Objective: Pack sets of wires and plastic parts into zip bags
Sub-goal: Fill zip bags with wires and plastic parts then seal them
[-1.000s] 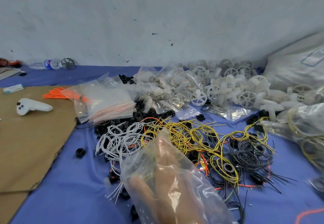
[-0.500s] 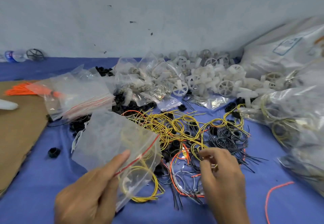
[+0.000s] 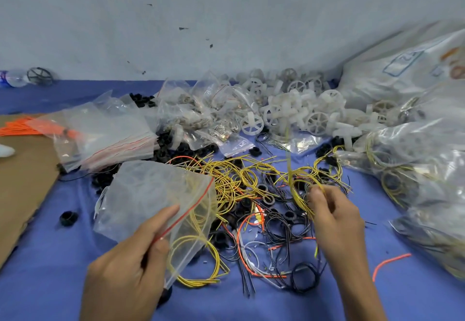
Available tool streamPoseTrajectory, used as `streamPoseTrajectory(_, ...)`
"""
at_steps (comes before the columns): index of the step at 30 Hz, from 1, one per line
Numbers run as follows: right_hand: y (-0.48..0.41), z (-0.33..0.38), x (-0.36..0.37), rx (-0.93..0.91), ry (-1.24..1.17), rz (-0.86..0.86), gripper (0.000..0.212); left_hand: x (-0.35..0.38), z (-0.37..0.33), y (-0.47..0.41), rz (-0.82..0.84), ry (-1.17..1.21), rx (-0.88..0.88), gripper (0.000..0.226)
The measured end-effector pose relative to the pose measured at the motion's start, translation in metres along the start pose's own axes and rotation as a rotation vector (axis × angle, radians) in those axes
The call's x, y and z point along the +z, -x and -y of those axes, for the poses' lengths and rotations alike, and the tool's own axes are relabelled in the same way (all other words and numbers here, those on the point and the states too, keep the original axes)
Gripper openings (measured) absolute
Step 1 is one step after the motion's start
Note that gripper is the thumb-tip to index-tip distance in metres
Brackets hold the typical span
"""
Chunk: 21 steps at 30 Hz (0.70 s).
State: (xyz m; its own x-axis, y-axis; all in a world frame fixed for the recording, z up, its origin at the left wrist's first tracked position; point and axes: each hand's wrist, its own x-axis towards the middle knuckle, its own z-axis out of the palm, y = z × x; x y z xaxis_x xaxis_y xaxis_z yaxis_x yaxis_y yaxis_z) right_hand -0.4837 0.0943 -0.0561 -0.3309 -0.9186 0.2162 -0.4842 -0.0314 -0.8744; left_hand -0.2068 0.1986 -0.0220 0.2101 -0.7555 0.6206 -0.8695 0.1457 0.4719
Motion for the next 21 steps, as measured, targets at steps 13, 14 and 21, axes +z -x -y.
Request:
streamPoseTrajectory(13,0.075,0.054,0.023,0.403,-0.932,0.79,0.033,0.028,-0.034,-0.018,0.191,0.009,-0.11,0.044)
streamPoseTrajectory(14,0.082,0.057,0.03,0.405,-0.904,0.859,0.032,0.028,-0.036,-0.017,0.219,-0.037,-0.049,0.046)
streamPoseTrajectory(21,0.083,0.072,0.052,0.309,-0.931,1.018,0.027,0.013,-0.038,0.002,0.304,0.054,0.286,0.034)
